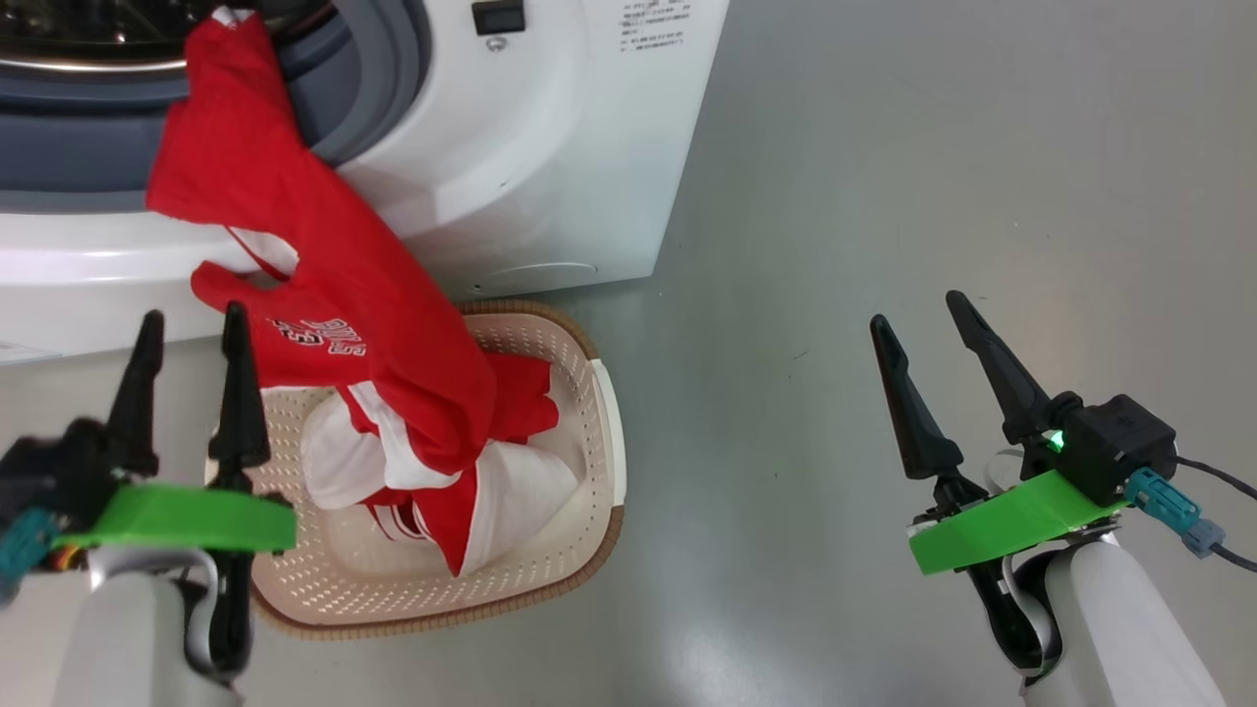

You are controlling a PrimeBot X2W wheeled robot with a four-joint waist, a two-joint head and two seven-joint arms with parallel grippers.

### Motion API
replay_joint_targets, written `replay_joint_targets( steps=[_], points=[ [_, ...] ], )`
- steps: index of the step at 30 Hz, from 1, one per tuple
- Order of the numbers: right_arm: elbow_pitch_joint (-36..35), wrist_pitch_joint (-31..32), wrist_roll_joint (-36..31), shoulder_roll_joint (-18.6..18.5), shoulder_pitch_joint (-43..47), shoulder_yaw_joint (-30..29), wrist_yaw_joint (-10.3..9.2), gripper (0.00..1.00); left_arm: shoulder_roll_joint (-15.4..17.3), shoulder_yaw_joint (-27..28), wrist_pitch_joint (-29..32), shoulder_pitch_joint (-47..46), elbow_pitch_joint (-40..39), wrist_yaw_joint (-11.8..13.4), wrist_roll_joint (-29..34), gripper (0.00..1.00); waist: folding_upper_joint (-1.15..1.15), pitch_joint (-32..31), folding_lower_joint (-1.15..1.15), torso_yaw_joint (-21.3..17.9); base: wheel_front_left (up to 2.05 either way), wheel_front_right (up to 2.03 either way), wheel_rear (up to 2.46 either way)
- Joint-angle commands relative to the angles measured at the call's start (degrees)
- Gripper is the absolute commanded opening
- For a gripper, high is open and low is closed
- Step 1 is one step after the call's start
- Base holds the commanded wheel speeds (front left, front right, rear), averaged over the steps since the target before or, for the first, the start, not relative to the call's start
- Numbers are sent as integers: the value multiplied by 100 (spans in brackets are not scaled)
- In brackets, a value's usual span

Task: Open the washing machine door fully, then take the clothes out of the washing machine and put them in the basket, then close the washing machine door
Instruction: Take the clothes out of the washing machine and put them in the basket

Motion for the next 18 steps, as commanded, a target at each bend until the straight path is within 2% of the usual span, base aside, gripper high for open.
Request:
replay_joint_targets(
  steps=[1, 10, 18],
  points=[
    [-138, -27, -6, -14, 176, 108, 9, 100, 79, 302, -29, 375, -573, -13, 202, 100, 0, -25, 0, 3, 0, 0, 0],
    [-162, -27, 0, -20, 221, 48, 9, 100, -122, 608, -29, 1393, -1859, -15, 627, 100, 0, -36, 0, -17, 0, 0, 0],
    [-164, -27, -3, -13, 202, 13, 9, 100, -243, 638, -29, 1672, -2242, -16, 630, 100, 0, -11, 0, -28, 0, 0, 0]
  ],
)
